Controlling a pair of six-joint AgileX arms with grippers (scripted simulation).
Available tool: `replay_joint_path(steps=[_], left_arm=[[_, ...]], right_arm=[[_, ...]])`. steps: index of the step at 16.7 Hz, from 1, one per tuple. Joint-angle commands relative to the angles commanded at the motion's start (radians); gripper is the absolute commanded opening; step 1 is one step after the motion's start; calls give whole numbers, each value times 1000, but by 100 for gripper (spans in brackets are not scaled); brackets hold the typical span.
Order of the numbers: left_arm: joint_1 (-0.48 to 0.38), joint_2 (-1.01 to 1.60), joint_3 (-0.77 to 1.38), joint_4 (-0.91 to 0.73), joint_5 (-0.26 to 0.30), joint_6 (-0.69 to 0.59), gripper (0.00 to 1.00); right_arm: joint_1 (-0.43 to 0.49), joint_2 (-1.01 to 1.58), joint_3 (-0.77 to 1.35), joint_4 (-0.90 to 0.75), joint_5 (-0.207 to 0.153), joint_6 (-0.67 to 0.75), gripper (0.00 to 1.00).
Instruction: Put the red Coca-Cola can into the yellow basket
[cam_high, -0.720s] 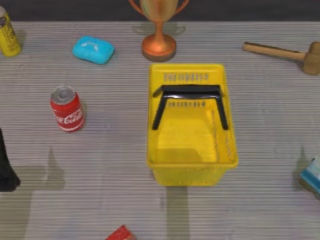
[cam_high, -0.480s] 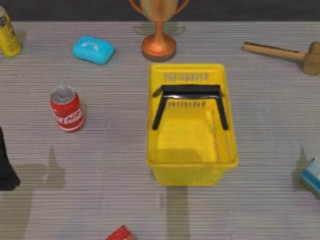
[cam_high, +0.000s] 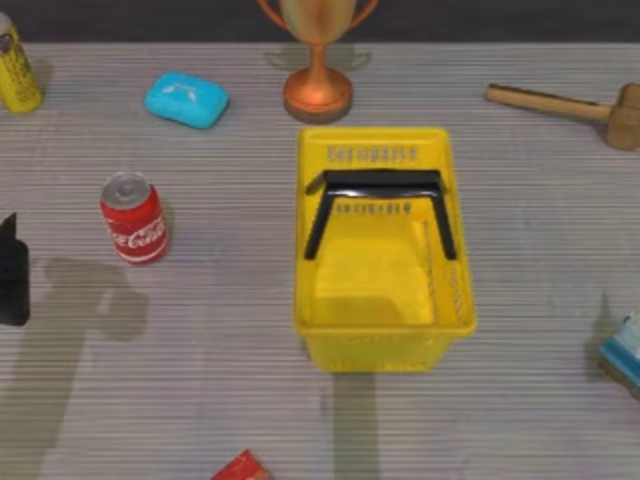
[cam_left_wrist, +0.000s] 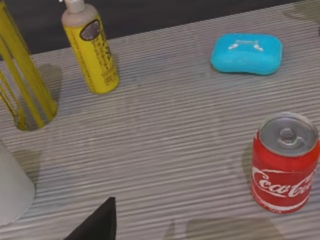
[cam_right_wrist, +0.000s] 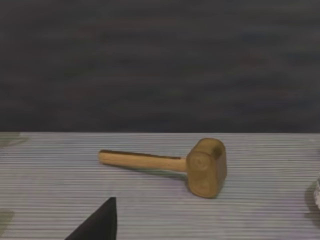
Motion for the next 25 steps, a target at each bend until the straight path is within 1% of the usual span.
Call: replay_joint_path(steps=[9,14,17,19,25], left_arm=[[-80,1002,792,-530,-1,267,100],[-116,1420,1143,-757,0,385,100],[-130,1567,1282,-842,0,430,100],[-134,1615,1334,-872,1,446,100],[-130,1624,1345,-877,1,450,100]], right_arm=[[0,0,0,0,0,0,100],[0,0,0,0,0,0,100],[0,0,0,0,0,0,100],[0,0,0,0,0,0,100],[0,0,0,0,0,0,100]])
